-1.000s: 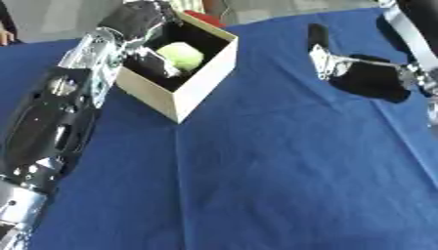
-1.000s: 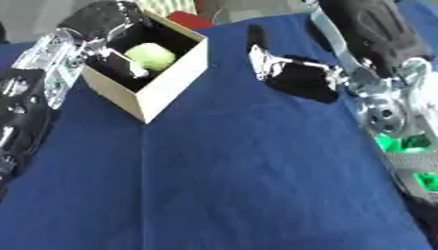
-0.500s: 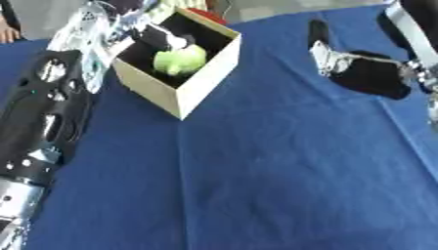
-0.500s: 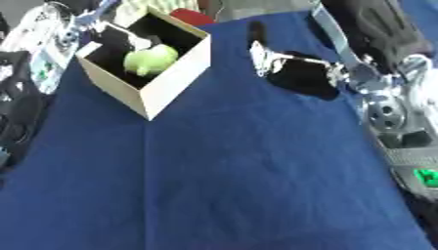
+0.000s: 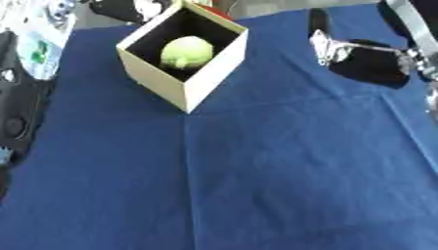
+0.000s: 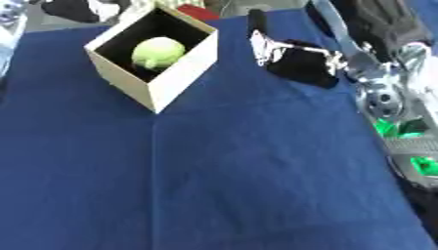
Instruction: Pick up objects on the table and place them in the box.
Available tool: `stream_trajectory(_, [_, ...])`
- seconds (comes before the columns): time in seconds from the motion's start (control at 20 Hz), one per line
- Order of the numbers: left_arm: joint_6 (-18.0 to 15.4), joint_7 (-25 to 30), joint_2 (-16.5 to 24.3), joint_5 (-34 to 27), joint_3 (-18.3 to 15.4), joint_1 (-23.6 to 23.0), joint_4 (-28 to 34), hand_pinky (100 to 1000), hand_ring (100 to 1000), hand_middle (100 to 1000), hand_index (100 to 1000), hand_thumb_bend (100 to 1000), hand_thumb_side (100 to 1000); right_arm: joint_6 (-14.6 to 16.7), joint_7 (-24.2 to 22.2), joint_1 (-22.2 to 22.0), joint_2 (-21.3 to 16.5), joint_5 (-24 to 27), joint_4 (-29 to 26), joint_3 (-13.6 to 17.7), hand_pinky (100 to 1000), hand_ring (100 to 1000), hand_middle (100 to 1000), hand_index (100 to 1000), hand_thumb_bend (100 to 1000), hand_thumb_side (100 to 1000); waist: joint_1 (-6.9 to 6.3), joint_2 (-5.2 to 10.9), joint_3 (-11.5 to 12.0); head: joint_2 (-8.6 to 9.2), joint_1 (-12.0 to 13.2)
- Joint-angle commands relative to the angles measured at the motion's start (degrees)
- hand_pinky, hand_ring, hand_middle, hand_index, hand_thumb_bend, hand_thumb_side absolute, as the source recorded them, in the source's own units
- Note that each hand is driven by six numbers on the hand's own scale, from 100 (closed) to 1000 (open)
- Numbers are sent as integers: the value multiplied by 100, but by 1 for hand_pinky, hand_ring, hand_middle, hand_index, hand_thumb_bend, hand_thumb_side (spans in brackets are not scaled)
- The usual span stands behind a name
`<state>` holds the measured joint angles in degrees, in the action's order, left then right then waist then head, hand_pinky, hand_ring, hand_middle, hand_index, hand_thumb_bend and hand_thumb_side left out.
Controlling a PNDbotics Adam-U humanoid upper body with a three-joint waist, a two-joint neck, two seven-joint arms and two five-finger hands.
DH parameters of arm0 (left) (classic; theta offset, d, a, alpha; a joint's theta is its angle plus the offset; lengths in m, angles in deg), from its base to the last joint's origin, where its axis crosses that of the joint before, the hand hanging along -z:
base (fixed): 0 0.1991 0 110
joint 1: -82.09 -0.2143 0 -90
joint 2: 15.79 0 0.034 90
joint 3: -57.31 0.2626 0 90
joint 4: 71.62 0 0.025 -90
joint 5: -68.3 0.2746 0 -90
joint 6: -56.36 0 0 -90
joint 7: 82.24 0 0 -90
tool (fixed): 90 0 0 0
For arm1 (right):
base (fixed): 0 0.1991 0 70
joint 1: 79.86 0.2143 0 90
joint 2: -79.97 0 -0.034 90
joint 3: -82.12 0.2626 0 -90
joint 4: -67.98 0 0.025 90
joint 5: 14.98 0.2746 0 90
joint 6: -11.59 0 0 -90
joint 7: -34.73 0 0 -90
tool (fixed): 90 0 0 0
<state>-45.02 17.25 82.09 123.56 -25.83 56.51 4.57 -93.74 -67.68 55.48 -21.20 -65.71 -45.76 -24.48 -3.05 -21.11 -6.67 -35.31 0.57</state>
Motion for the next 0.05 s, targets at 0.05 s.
stream_trajectory(0.05, [73, -59, 524, -489, -4, -199, 674, 541, 720, 685, 766, 414, 397, 22, -8, 55, -168, -43, -85, 82, 928, 815, 800, 844, 100, 451, 31, 183, 28, -89, -20])
